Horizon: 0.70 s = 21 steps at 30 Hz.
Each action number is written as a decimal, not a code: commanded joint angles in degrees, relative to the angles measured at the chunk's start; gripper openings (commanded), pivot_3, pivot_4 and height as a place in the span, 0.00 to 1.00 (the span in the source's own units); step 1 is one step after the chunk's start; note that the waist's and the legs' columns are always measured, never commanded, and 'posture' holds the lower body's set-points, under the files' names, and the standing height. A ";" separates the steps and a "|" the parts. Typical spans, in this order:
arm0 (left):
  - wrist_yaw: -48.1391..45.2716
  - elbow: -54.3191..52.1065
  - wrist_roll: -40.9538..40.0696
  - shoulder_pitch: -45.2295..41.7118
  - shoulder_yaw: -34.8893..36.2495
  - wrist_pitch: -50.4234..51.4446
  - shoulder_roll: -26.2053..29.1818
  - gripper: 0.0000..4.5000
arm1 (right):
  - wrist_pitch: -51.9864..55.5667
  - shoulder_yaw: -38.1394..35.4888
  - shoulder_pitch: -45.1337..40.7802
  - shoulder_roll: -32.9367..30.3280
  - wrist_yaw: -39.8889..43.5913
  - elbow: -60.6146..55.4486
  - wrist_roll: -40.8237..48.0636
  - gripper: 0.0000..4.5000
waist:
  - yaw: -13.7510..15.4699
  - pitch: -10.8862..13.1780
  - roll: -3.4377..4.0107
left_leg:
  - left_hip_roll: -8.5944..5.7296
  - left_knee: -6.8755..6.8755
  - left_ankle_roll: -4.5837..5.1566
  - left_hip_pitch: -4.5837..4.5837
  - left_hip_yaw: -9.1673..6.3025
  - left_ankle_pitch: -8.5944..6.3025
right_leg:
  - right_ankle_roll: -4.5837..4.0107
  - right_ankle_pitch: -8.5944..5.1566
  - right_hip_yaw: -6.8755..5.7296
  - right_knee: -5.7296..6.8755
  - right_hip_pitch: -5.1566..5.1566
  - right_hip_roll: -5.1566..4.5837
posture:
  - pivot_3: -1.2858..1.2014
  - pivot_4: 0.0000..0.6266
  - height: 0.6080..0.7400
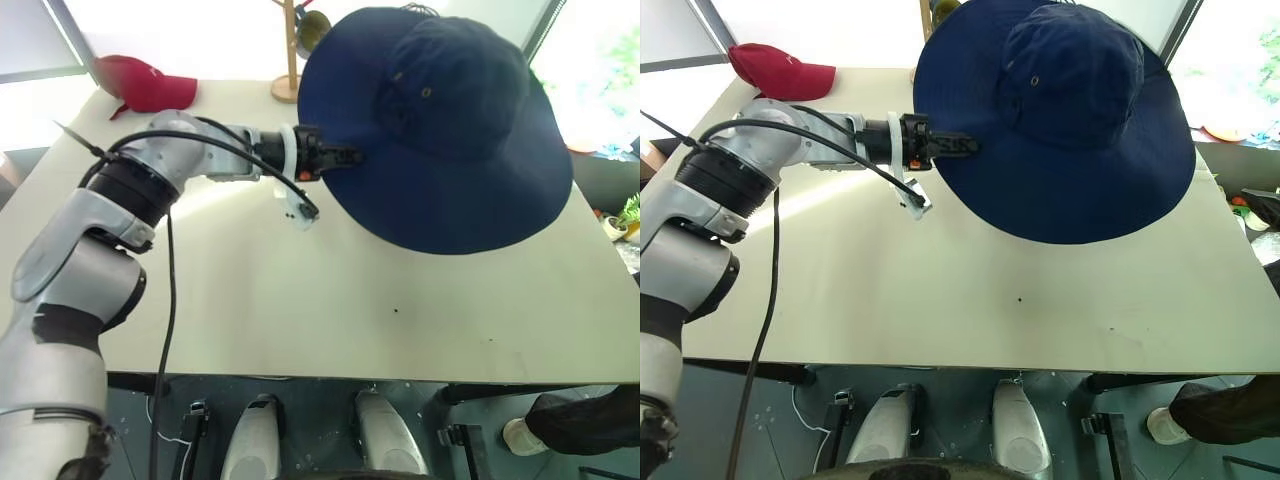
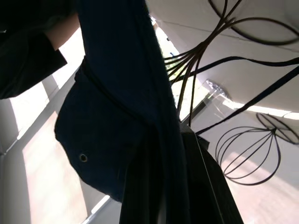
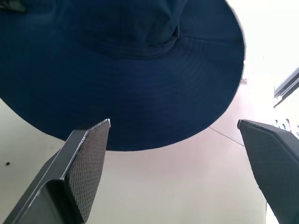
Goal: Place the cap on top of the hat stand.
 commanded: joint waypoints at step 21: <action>-47.12 -3.67 -50.09 7.99 18.00 -0.01 -3.69 0.99 | -3.77 1.94 -3.15 -3.88 1.61 3.90 -0.88 1.00 | -0.27 -0.04 0.07 | 0.00 0.02 0.01 0.03 -0.01 0.00 | -0.01 0.01 0.01 0.08 0.01 0.00 | 0.52 0.24 0.99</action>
